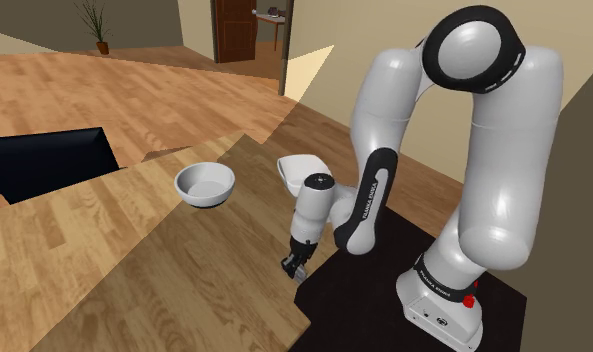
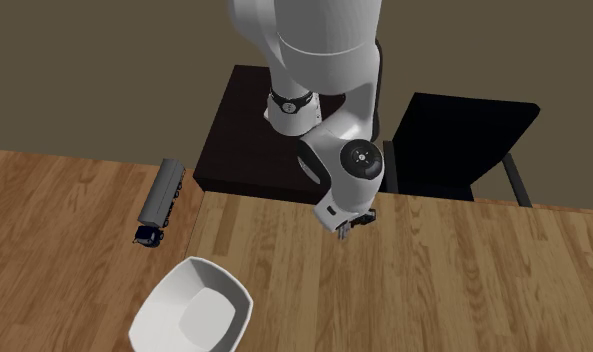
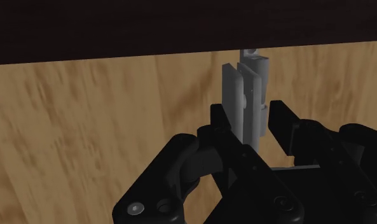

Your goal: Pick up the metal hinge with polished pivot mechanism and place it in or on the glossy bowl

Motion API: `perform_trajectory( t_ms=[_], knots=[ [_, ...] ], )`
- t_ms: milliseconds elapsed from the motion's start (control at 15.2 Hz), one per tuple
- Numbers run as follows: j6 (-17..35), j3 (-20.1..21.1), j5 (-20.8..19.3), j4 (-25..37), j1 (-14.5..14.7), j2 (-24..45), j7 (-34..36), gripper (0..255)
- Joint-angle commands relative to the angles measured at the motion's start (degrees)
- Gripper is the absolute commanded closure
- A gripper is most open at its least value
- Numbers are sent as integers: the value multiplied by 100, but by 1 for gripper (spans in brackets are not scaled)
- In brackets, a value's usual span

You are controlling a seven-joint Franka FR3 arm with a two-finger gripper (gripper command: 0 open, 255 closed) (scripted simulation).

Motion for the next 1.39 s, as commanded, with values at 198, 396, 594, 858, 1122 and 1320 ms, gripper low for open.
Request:
perform_trajectory(
  t_ms=[198,396,594,858,1122,1320],
  knots=[
    [-430,1007,256,-201,-967,-501,-223,255],
    [-700,1868,642,-319,-1740,-812,-514,255],
    [-964,2926,1259,-430,-2644,-1132,-957,255],
    [-1330,4816,2673,-542,-4162,-1646,-1941,255],
    [-2163,6735,6349,-404,-5175,-2983,-4487,255],
    [-2688,5667,6809,-370,-4033,-3502,-4775,255]
  ],
)
